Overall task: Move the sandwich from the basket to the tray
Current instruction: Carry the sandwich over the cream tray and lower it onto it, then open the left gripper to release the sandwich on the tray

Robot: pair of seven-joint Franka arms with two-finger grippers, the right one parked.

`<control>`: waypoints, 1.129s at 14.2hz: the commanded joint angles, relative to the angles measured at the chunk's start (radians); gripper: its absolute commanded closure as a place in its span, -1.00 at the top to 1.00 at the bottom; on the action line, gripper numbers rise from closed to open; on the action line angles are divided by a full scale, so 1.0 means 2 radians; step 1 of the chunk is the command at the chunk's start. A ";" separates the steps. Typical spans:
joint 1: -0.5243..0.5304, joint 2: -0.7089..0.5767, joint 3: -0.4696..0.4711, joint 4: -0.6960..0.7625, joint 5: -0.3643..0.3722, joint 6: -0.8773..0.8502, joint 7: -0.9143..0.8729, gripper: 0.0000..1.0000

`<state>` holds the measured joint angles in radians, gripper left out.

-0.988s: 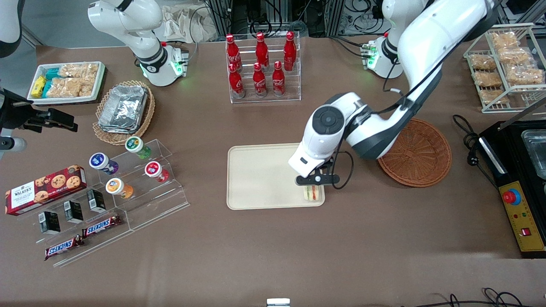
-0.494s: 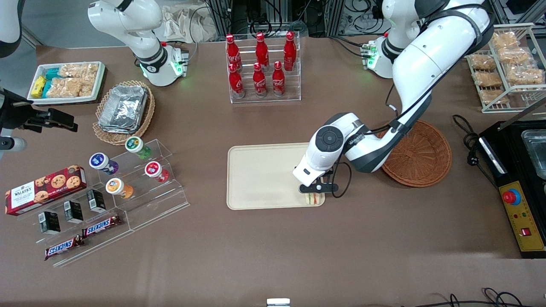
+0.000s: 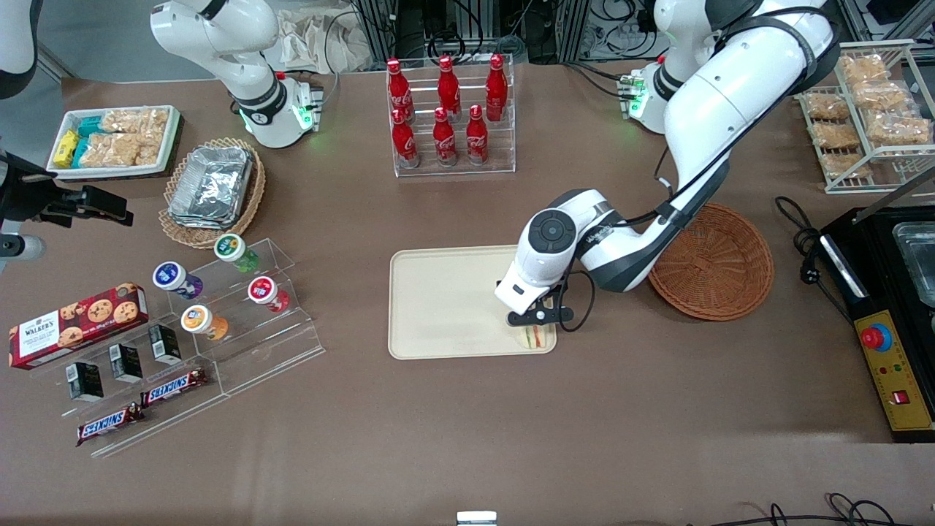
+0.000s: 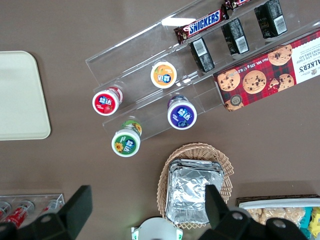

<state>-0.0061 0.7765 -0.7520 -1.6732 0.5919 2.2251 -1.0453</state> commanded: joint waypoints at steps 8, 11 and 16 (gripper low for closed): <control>0.012 -0.094 0.001 0.090 -0.015 -0.126 0.008 1.00; 0.031 -0.136 0.001 0.091 -0.041 -0.154 0.014 1.00; -0.037 -0.246 0.170 0.093 -0.187 -0.201 0.154 0.98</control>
<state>0.0118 0.4072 -0.6134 -1.4697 0.3557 1.8435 -0.8850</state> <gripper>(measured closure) 0.009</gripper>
